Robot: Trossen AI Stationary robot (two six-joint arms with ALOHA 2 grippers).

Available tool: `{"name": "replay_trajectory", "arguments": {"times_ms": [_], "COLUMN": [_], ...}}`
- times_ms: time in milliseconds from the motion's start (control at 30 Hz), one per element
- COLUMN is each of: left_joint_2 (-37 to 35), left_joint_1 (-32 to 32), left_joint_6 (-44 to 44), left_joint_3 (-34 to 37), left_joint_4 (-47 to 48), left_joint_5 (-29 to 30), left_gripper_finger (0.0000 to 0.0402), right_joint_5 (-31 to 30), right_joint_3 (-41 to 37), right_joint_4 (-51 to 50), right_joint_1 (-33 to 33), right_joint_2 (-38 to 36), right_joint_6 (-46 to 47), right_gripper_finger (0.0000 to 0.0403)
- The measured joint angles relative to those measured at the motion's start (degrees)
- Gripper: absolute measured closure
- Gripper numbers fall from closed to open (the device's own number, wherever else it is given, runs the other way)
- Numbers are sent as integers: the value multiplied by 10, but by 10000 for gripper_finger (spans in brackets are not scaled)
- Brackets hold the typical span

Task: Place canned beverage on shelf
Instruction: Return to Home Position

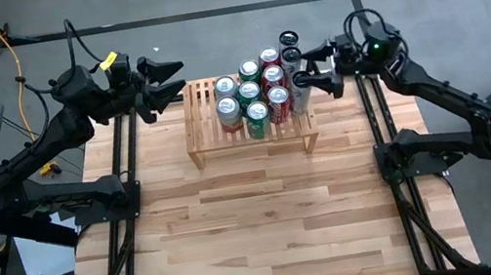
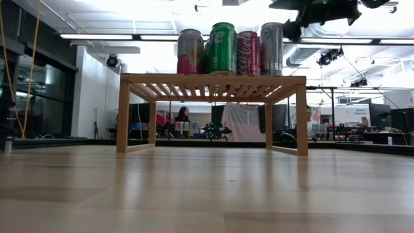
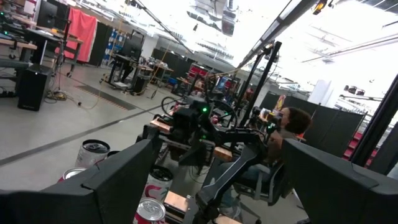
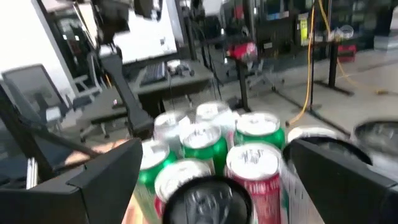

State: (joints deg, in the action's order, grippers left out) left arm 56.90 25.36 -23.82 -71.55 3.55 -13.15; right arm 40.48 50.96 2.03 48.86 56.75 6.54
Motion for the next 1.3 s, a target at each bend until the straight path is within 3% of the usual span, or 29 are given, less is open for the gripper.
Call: {"name": "replay_trajectory", "arguments": {"times_ms": [300,500,600,767,967,1133,1300], "left_joint_2": [0,0,0,-3,-14,-60,-129], "left_joint_1": [-3,-34,-52,-85,-124,-137,-142], "left_joint_6": [15,81,90,94,76,46,16], "left_joint_3": [0,0,0,24,101,212,350], "left_joint_4": [0,0,0,-9,-80,-187,-291], "left_joint_5": [0,-9,-9,-8,-8,19,61], "left_gripper_finger": [53,53,53,55,86,141,244], "right_joint_5": [-2,-2,-2,-2,36,60,67], "right_joint_3": [0,0,0,0,0,1,1], "right_joint_4": [71,91,98,113,224,237,226], "right_joint_1": [0,-6,-6,-7,-15,-30,-36], "right_joint_2": [-22,-25,-25,-23,-26,-25,-25], "right_joint_6": [115,241,261,298,320,313,295], "right_gripper_finger": [8,8,8,8,18,86,234]}}
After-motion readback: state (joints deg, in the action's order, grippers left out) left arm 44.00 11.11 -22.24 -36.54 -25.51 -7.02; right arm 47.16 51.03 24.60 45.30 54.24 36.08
